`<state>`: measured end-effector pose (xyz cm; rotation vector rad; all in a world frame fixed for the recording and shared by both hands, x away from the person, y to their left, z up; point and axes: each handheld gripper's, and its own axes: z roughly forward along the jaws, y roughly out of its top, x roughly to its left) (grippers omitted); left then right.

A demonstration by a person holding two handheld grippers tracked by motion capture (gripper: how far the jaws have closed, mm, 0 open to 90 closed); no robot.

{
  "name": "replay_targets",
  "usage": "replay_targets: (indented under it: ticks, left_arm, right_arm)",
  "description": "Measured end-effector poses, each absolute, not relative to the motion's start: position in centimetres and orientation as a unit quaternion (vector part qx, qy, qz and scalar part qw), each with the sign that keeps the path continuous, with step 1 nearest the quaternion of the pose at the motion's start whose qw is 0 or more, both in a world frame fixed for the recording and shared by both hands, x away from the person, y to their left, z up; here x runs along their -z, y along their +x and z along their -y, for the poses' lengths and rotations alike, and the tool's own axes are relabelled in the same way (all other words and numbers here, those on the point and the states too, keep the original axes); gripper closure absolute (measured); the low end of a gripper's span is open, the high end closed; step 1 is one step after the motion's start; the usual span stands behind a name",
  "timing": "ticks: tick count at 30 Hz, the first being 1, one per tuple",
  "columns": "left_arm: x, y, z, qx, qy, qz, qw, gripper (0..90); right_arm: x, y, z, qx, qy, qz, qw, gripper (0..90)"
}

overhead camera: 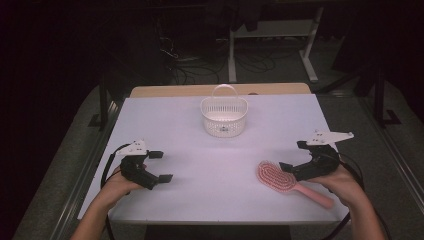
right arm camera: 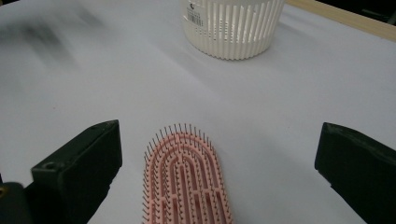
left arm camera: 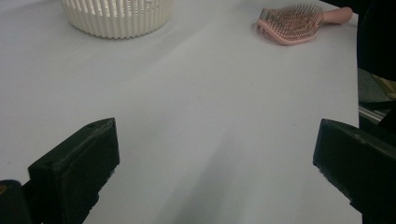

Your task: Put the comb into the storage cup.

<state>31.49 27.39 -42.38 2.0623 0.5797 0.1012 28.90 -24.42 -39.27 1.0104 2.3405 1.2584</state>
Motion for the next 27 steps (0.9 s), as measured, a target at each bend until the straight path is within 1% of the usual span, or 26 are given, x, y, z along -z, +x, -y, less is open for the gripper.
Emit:
replay_targets:
  ticks: [13, 27]
  left_arm:
    - [42.4, 31.5, -27.4, -0.042, 0.846, -0.237, 0.476, 0.5]
    - [42.3, 31.5, -27.3, -0.043, 0.845, -0.238, 0.477, 0.5]
  right_arm:
    - [39.0, 28.3, 25.9, -0.434, 0.356, -0.816, 0.139, 0.3]
    - [39.5, 27.7, 26.9, -0.394, 0.364, -0.833, 0.134, 0.4]
